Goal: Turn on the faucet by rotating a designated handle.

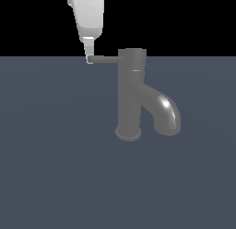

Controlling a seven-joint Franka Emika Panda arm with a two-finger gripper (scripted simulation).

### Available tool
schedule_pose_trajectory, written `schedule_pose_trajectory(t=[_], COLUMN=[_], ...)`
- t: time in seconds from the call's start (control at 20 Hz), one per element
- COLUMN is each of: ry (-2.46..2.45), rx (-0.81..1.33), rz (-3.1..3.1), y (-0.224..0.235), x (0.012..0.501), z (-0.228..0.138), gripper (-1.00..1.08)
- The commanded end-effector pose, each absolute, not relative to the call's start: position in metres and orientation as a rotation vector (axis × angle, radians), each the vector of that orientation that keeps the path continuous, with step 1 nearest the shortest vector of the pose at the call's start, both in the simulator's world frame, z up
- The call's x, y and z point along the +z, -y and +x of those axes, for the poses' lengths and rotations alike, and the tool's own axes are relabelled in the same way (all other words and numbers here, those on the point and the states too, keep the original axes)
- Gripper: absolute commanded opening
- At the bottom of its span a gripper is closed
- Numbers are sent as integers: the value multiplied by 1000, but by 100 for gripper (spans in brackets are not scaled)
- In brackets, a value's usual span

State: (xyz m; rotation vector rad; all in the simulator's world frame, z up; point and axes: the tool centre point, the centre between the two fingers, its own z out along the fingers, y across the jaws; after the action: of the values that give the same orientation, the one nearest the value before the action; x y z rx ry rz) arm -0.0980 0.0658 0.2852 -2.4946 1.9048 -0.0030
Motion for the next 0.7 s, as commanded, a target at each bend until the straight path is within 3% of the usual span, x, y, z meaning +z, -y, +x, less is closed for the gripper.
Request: schedule_pose_trajectory(t=[0.0, 0.65], ry=[-1910, -1907], rx=[0, -2], rz=[-2494, -2495], y=[-61, -18], x=[285, 285], z=[-108, -128], gripper=[-100, -100])
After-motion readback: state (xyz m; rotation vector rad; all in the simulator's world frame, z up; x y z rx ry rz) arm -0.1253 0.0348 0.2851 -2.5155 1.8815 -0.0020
